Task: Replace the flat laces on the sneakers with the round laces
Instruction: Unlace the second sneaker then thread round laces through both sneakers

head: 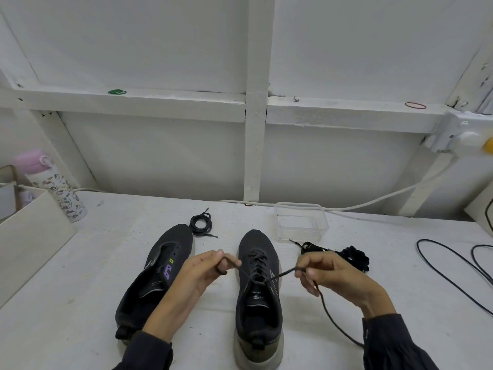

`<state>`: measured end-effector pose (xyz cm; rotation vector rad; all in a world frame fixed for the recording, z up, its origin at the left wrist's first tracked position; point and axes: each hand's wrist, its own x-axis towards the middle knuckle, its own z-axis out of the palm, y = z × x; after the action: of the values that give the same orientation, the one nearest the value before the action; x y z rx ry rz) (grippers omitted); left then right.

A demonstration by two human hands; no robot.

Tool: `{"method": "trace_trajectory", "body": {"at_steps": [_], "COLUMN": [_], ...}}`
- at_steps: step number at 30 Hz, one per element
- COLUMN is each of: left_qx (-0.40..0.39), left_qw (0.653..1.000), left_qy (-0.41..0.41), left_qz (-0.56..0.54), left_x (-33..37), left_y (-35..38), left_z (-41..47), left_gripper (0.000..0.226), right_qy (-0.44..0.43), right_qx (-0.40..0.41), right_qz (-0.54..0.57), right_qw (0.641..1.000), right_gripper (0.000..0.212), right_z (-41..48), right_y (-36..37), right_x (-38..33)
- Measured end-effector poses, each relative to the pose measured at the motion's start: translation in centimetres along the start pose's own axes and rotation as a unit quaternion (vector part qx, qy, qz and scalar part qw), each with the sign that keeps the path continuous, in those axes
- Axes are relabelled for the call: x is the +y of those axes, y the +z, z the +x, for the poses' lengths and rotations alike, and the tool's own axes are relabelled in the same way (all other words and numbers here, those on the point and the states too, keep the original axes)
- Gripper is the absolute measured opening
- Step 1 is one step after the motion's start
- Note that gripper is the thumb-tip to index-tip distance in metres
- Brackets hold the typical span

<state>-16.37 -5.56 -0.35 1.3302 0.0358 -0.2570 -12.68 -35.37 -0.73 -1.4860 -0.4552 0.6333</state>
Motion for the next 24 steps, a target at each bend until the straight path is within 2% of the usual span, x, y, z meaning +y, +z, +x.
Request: {"method": "trace_trajectory", "body": {"at_steps": [3, 8, 11, 14, 17, 20, 24], "left_qx": [-0.012, 0.006, 0.019, -0.001, 0.006, 0.032, 0.026], "left_qw": [0.997, 0.995, 0.992, 0.990, 0.988, 0.988, 0.992], "left_qy": [0.000, 0.012, 0.022, 0.030, 0.036, 0.051, 0.059], "left_qz": [-0.072, -0.102, -0.119, -0.138, -0.152, -0.140, -0.104], "left_x": [1.1, 2.1, 2.3, 2.2, 2.1, 2.1, 2.0], "left_y": [1.2, 2.6, 3.2, 3.8, 4.5, 5.3, 5.8], "left_z": [-0.3, -0.4, -0.2, 0.0, 0.2, 0.4, 0.6], "left_gripper": [0.029, 0.028, 0.032, 0.035, 0.034, 0.030, 0.033], "right_qy": [-0.039, -0.062, -0.060, -0.067, -0.067, -0.074, -0.088], "right_qx": [0.059, 0.112, 0.115, 0.115, 0.163, 0.189, 0.171], "right_qz": [0.065, 0.155, 0.178, 0.180, 0.141, 0.149, 0.187], "right_qw": [0.995, 0.980, 0.976, 0.975, 0.974, 0.968, 0.963], "right_gripper": [0.037, 0.038, 0.026, 0.031, 0.037, 0.035, 0.025], "right_z": [1.1, 2.8, 3.1, 3.2, 3.3, 3.4, 3.5], "right_y": [1.5, 4.4, 5.6, 6.5, 7.0, 7.4, 8.0], "right_x": [-0.5, -1.6, -1.8, -2.3, -3.1, -3.8, -4.1]}}
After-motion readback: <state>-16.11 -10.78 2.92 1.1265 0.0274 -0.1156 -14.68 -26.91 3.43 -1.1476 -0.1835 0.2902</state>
